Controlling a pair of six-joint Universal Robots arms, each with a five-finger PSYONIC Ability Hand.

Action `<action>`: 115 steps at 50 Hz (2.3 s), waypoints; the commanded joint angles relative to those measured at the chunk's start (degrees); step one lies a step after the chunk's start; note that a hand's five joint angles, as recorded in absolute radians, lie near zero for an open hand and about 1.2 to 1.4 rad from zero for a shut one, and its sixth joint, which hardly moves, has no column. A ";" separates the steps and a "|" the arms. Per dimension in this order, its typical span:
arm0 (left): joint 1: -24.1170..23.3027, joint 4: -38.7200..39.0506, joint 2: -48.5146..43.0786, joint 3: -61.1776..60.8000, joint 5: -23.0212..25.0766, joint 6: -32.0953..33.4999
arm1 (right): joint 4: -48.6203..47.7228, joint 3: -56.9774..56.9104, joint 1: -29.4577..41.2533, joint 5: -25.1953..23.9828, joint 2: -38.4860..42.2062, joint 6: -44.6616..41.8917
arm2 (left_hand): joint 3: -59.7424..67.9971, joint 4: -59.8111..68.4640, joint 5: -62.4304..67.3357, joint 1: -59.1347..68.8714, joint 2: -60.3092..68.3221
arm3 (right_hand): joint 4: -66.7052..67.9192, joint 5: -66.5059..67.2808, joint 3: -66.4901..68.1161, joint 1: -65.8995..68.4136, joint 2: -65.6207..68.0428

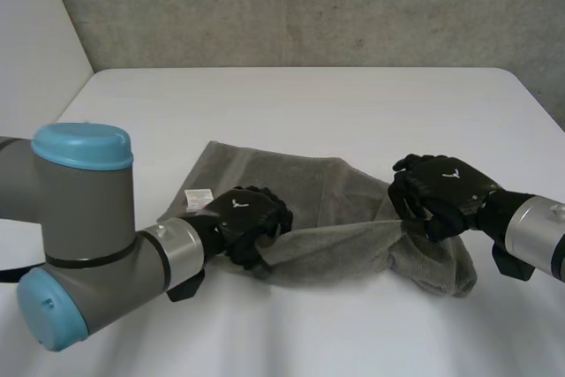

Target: Fold the towel.

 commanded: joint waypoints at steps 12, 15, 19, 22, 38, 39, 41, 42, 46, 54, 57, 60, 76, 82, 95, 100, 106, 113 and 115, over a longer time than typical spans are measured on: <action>4.02 -3.93 6.88 -7.17 -0.14 11.17 | -0.10 0.46 0.43 0.20 -0.05 -0.08 | -2.84 -3.18 -0.49 -0.42 -0.21 | -3.03 4.06 -0.05 6.00 3.58; 4.02 -4.20 6.80 -7.17 -0.14 11.26 | -0.10 0.64 0.43 0.20 -0.05 0.01 | -2.84 -3.18 -0.82 -0.75 -0.55 | -3.03 4.06 -0.05 6.00 3.58; 3.93 -4.20 6.71 -7.17 0.21 11.26 | -0.27 1.34 0.43 0.11 -0.05 0.01 | -2.84 -3.18 -0.83 -0.75 -0.55 | -3.03 4.06 -0.05 6.00 3.58; 3.84 -3.85 6.36 -7.08 0.30 11.26 | -0.71 1.95 0.43 0.11 0.04 -0.08 | -2.84 -3.18 -0.66 -0.59 -0.39 | -3.03 4.06 -0.05 6.00 3.58; 2.26 5.72 1.44 -3.04 0.04 9.95 | -0.98 2.40 0.35 0.02 0.22 -0.08 | -2.84 -3.18 -31.99 -32.04 -31.84 | -3.03 4.06 -0.05 6.00 3.58; 2.17 6.95 0.74 -2.78 0.04 9.42 | -0.98 2.40 0.35 0.02 0.22 -0.08 | -2.84 -3.18 -31.99 -32.04 -31.84 | -3.03 4.06 -0.05 6.00 3.58; 1.65 7.92 -0.14 -2.34 -0.14 8.98 | -1.15 2.48 0.17 0.02 0.31 -0.08 | -2.84 -3.18 -31.99 -32.04 -31.84 | -3.03 4.06 -0.05 6.00 3.58; 1.21 8.28 -1.02 -1.81 -0.14 8.71 | -1.15 2.48 0.17 0.02 0.31 -0.08 | -2.84 -3.18 -31.99 -32.04 -31.84 | -3.03 4.06 -0.05 6.00 3.58; 0.33 8.11 -3.30 -0.67 -0.40 8.80 | -1.33 2.48 -0.18 0.02 0.48 -0.08 | -2.84 -3.18 -31.61 -31.54 -31.34 | -3.03 4.06 -0.05 6.00 3.58; -0.73 5.91 -5.86 0.04 -1.11 9.41 | -1.33 1.52 -0.53 0.11 0.66 -0.17 | -2.84 -3.18 -8.73 -8.66 -8.46 | -3.03 4.06 -0.05 6.00 3.58; -0.55 4.42 -5.86 0.04 -1.98 9.50 | -1.33 0.99 -0.62 0.11 0.66 -0.34 | -2.84 -3.18 -5.04 -4.97 -4.77 | -3.03 4.06 -0.05 6.00 3.58; -0.03 3.28 -5.25 0.12 -3.30 9.50 | -1.24 0.64 -0.53 0.20 0.66 -0.69 | -2.84 -3.18 13.83 13.90 14.10 | -3.03 4.06 -0.05 6.00 3.58; 3.22 3.18 -2.61 3.45 -6.64 9.24 | 2.08 -3.74 0.70 1.78 5.22 -11.40 | -2.84 -3.18 38.01 38.08 38.28 | -3.03 4.06 -0.05 6.00 3.58; 2.96 6.94 -7.69 12.57 -6.64 9.15 | 3.86 -16.99 4.98 2.39 12.24 -11.16 | -2.84 -3.18 38.01 38.08 38.28 | -3.03 4.06 -0.05 6.00 3.58; -0.56 39.54 5.35 22.28 -13.58 -6.20 | -15.29 -45.76 10.89 12.59 5.96 20.79 | -2.84 -3.18 38.01 38.08 38.28 | -3.03 4.06 -0.05 6.00 3.58; -0.64 44.22 14.16 18.24 -12.89 -11.58 | -17.41 -44.80 11.86 10.13 1.01 29.28 | -2.84 -3.18 38.01 38.08 38.28 | -3.03 4.06 -0.05 6.00 3.58; -0.99 42.65 19.71 9.12 -12.71 -11.94 | -10.58 -35.77 12.82 5.48 -0.14 24.55 | -2.84 -3.18 38.01 38.08 38.28 | -3.03 -65.94 -0.05 -65.03 -67.44; -1.08 40.89 20.50 -1.52 -12.71 -11.68 | -8.19 -24.32 15.90 6.88 5.23 8.89 | -2.84 -3.18 38.01 38.08 38.28 | -3.03 -65.94 -0.05 -74.00 -76.42; -0.91 40.80 20.95 -4.09 -12.71 -11.68 | -7.75 -20.47 16.08 10.11 8.11 5.38 | -2.84 -3.18 38.01 38.08 38.28 | -3.03 -65.94 -0.05 -74.00 -76.42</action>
